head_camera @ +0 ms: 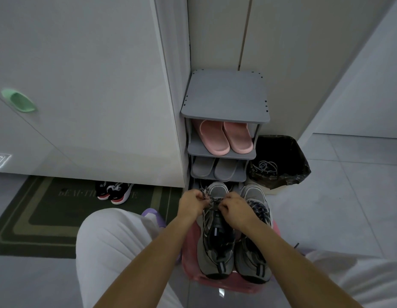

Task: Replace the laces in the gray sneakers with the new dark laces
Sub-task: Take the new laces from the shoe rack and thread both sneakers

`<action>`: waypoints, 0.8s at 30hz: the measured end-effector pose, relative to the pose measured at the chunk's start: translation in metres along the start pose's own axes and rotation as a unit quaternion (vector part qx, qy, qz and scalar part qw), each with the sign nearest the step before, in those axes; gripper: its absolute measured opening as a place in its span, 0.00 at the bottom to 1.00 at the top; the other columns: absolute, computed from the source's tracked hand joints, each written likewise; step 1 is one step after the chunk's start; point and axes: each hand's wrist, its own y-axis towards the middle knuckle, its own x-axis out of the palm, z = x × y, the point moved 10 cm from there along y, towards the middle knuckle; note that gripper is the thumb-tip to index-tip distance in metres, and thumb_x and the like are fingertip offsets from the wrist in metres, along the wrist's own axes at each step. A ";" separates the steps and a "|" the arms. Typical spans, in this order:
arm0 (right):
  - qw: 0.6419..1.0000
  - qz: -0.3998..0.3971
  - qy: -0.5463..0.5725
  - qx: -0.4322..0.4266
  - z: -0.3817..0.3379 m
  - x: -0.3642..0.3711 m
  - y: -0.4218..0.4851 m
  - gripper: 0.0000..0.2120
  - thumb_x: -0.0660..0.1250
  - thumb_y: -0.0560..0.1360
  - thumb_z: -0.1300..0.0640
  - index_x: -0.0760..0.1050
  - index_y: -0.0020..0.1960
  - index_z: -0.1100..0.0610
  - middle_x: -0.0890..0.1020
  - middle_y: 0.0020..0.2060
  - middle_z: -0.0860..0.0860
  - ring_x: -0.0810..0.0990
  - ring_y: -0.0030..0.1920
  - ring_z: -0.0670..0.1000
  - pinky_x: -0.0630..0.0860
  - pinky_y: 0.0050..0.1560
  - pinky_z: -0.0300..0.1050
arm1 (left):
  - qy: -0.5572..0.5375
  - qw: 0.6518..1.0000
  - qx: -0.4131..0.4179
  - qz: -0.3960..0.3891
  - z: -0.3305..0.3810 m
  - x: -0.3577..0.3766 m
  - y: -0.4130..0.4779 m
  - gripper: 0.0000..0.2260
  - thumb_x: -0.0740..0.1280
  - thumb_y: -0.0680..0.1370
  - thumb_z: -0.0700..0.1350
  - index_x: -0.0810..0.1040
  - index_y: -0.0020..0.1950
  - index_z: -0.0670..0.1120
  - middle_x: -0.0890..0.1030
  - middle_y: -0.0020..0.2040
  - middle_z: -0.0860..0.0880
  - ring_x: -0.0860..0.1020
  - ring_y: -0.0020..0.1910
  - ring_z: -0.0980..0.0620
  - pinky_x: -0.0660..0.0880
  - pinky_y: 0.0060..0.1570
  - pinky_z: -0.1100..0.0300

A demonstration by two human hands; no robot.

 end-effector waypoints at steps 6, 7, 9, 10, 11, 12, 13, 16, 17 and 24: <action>1.000 0.020 0.003 0.011 0.000 -0.001 0.006 0.14 0.58 0.79 0.53 0.80 0.55 0.57 0.71 0.59 0.54 0.72 0.59 0.54 0.70 0.62 0.47 | 0.045 0.999 0.014 -0.025 0.006 0.004 0.004 0.14 0.71 0.73 0.39 0.73 0.30 0.49 0.74 0.29 0.54 0.72 0.29 0.59 0.70 0.32 0.69; 1.000 0.024 0.006 0.013 0.000 -0.001 0.007 0.14 0.59 0.79 0.53 0.80 0.54 0.57 0.72 0.59 0.54 0.72 0.59 0.54 0.70 0.62 0.47 | 0.049 0.998 0.012 -0.024 0.006 0.003 0.004 0.15 0.71 0.73 0.38 0.73 0.30 0.49 0.74 0.29 0.54 0.73 0.30 0.58 0.72 0.35 0.66; 0.999 0.028 0.013 0.018 0.001 0.000 0.008 0.13 0.60 0.78 0.53 0.81 0.53 0.57 0.72 0.58 0.54 0.72 0.59 0.54 0.70 0.61 0.47 | 0.050 0.998 0.010 -0.020 0.004 0.004 0.005 0.13 0.71 0.73 0.38 0.75 0.30 0.47 0.74 0.28 0.53 0.74 0.31 0.55 0.74 0.39 0.61; 0.999 0.029 0.014 0.019 0.001 0.000 0.008 0.13 0.60 0.78 0.53 0.81 0.53 0.57 0.72 0.58 0.54 0.72 0.59 0.54 0.70 0.61 0.46 | 0.053 0.998 0.011 -0.016 0.004 0.004 0.005 0.10 0.71 0.73 0.39 0.77 0.32 0.44 0.75 0.29 0.52 0.74 0.33 0.53 0.73 0.38 0.61; 0.999 0.030 0.015 0.020 0.001 0.001 0.009 0.13 0.60 0.78 0.54 0.81 0.53 0.57 0.72 0.58 0.54 0.72 0.59 0.54 0.70 0.61 0.46 | 0.057 0.998 0.015 -0.010 0.005 0.004 0.004 0.07 0.71 0.73 0.39 0.79 0.35 0.40 0.77 0.30 0.50 0.74 0.34 0.53 0.71 0.37 0.62; 0.999 0.032 0.016 0.020 0.001 0.001 0.009 0.13 0.61 0.78 0.54 0.81 0.53 0.57 0.72 0.58 0.54 0.71 0.59 0.54 0.70 0.61 0.45 | 0.065 0.998 0.024 -0.002 0.007 0.004 0.002 0.06 0.70 0.73 0.39 0.80 0.37 0.38 0.79 0.34 0.46 0.74 0.35 0.53 0.69 0.37 0.62; 0.999 0.034 0.018 0.021 0.002 0.001 0.009 0.12 0.61 0.78 0.54 0.81 0.53 0.57 0.72 0.58 0.54 0.71 0.59 0.54 0.70 0.61 0.45 | 0.070 0.997 0.031 0.000 0.009 0.005 0.000 0.06 0.70 0.73 0.38 0.80 0.39 0.36 0.81 0.38 0.42 0.74 0.36 0.52 0.68 0.36 0.63; 0.999 0.035 0.022 0.026 0.002 0.000 0.009 0.12 0.62 0.77 0.55 0.81 0.56 0.54 0.71 0.59 0.53 0.71 0.60 0.54 0.70 0.62 0.46 | 0.087 0.995 0.043 -0.008 0.017 0.009 -0.007 0.08 0.69 0.73 0.37 0.79 0.38 0.33 0.81 0.43 0.36 0.72 0.37 0.52 0.62 0.34 0.65; 0.999 0.036 0.024 0.030 0.002 0.000 0.009 0.12 0.63 0.77 0.55 0.80 0.57 0.53 0.70 0.59 0.53 0.71 0.60 0.55 0.70 0.62 0.46 | 0.092 0.995 0.042 -0.009 0.016 0.010 -0.007 0.11 0.70 0.73 0.38 0.76 0.32 0.36 0.80 0.42 0.35 0.71 0.34 0.52 0.61 0.32 0.63; 0.993 0.080 0.029 0.080 0.004 0.000 0.002 0.11 0.62 0.76 0.56 0.79 0.56 0.54 0.67 0.58 0.52 0.68 0.59 0.54 0.73 0.56 0.47 | 0.023 0.998 -0.001 -0.055 0.004 0.017 -0.004 0.18 0.72 0.73 0.45 0.68 0.27 0.47 0.70 0.28 0.49 0.70 0.29 0.55 0.67 0.32 0.63</action>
